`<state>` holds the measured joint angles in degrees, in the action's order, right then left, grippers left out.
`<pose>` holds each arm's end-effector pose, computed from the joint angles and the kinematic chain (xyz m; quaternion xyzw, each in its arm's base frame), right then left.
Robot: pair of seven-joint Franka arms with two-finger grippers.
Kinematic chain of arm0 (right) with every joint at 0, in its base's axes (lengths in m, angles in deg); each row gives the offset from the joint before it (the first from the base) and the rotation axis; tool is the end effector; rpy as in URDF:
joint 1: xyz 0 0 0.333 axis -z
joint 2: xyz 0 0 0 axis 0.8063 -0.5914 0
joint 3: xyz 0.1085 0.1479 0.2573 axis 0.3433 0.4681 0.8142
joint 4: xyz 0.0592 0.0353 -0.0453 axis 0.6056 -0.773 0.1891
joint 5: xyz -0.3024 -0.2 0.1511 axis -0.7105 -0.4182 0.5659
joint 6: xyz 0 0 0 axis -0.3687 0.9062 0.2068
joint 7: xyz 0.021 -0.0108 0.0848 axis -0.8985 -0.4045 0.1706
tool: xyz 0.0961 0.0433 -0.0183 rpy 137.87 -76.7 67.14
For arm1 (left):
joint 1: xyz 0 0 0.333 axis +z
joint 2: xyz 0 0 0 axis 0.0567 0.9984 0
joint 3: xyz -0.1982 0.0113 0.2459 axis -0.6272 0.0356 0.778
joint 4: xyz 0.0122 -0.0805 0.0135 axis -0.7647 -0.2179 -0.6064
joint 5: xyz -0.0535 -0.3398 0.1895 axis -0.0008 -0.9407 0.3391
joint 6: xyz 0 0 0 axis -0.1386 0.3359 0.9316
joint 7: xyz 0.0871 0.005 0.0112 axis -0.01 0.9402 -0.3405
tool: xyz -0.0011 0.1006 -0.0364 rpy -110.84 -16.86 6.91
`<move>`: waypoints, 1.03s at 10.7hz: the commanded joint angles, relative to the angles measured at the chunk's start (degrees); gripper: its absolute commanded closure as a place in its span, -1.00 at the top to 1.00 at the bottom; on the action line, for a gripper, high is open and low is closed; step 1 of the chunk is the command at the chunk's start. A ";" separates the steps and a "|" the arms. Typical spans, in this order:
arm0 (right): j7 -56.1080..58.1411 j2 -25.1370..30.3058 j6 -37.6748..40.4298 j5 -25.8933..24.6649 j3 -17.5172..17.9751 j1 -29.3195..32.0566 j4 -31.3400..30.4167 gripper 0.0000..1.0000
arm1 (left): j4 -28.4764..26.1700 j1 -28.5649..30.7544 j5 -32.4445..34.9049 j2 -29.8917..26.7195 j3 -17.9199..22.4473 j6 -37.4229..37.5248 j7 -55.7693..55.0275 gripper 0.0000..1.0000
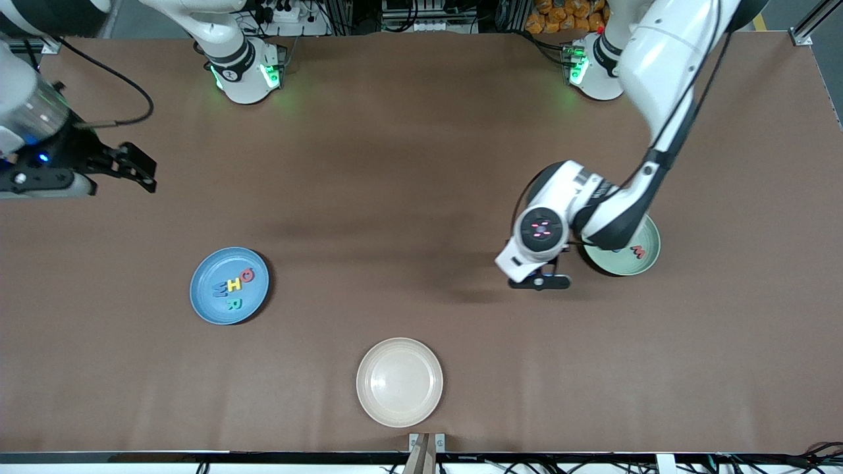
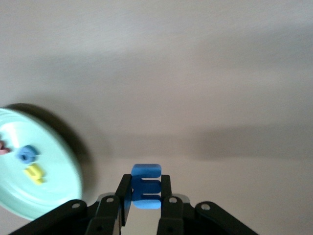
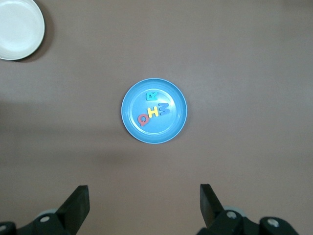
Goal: Sort uppercase to blue plate, lowercase to green plate
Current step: 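Carry the E to the green plate while the right gripper returns to rest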
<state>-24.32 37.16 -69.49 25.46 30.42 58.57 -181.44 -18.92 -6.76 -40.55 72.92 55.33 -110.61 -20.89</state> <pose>0.5503 0.0611 0.6261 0.9987 0.0306 0.0348 0.0203 0.5805 -0.2810 0.2549 -0.9872 0.0468 0.1104 0.1053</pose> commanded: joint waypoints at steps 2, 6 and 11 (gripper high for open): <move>6.26 1.66 2.49 7.83 -5.16 0.89 0.97 1.00 | -14.78 6.13 1.51 -9.20 -0.50 -8.03 7.88 -1.00; 7.59 1.67 4.96 7.59 -6.50 1.85 2.64 1.00 | -26.30 16.58 5.47 -14.22 -0.50 -17.79 19.46 -1.00; 7.59 1.32 8.30 7.51 -6.32 1.94 5.28 1.00 | -30.29 23.99 5.47 -14.76 -0.59 -23.70 26.27 -0.95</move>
<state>-17.45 38.29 -62.57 31.64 23.44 59.34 -176.93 -47.48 16.88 -36.20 59.70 55.48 -133.27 5.61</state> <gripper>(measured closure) 0.000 0.727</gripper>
